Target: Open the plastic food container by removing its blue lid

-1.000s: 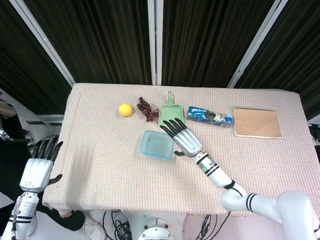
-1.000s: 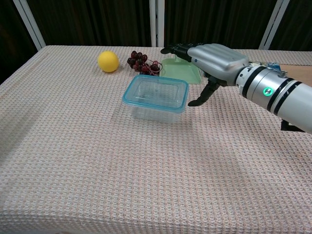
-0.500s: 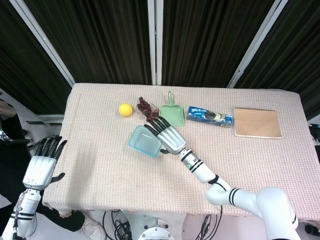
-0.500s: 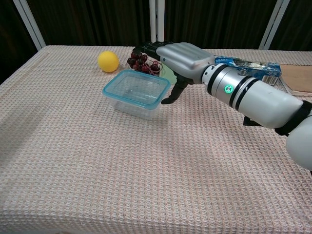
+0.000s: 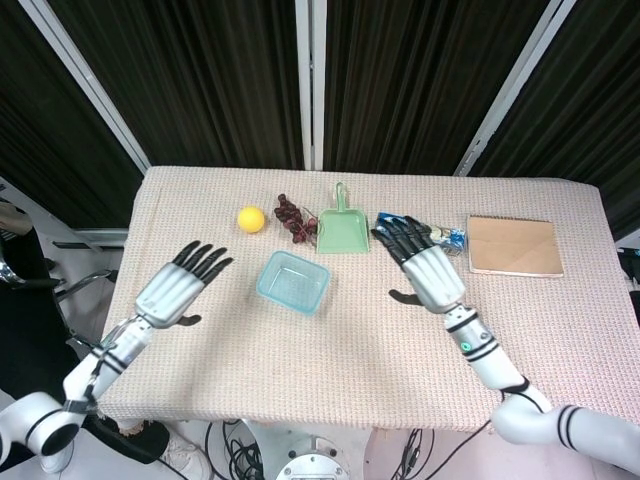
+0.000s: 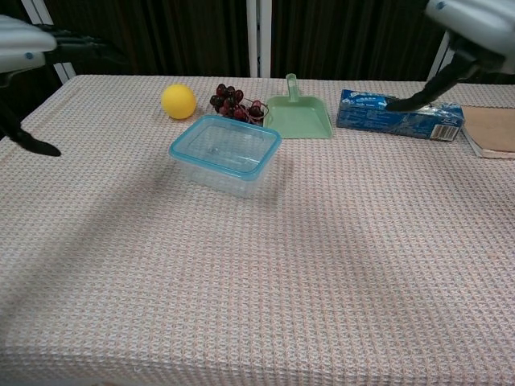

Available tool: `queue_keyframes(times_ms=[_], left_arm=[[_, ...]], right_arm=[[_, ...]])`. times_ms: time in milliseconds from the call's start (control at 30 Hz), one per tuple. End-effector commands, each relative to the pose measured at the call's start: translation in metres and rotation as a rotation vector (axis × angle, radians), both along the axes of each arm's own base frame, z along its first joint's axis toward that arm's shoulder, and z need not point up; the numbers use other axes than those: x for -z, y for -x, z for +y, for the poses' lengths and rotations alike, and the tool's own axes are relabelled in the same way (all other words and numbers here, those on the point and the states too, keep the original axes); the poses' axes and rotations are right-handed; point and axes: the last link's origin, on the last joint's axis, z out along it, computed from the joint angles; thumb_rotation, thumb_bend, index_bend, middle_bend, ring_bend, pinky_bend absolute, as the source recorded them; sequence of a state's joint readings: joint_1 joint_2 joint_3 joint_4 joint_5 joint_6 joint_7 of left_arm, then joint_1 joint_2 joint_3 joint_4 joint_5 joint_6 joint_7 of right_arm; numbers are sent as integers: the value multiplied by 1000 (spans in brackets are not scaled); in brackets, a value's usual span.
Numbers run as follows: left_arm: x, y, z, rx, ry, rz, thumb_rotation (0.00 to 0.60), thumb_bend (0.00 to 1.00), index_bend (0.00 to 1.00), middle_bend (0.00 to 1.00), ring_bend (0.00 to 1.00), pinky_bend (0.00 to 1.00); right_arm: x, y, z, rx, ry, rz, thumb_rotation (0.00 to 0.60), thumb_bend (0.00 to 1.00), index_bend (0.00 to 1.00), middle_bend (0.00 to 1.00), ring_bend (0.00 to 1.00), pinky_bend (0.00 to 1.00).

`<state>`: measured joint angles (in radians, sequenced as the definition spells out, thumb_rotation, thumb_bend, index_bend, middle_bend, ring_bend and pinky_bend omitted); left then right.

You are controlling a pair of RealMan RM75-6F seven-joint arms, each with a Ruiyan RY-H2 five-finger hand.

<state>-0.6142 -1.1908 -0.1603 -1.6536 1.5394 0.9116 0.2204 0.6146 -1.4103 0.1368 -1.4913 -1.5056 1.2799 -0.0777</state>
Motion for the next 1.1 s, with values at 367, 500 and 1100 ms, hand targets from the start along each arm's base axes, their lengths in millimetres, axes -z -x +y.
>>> queue_keyframes(times_ms=[367, 500, 1100], left_arm=[[75, -105, 73, 16, 286, 182, 600, 42, 13, 0, 0, 0], [84, -114, 83, -18, 288, 195, 600, 42, 11, 0, 0, 0], [93, -107, 90, -142, 312, 265, 600, 42, 10, 0, 0, 9]], right_arm=[[-30, 46, 37, 115, 22, -7, 600, 0, 0, 9, 0, 0], [-28, 50, 37, 114, 15, -15, 600, 0, 0, 9, 0, 0], [-19, 62, 38, 132, -8, -17, 600, 0, 0, 9, 0, 0]])
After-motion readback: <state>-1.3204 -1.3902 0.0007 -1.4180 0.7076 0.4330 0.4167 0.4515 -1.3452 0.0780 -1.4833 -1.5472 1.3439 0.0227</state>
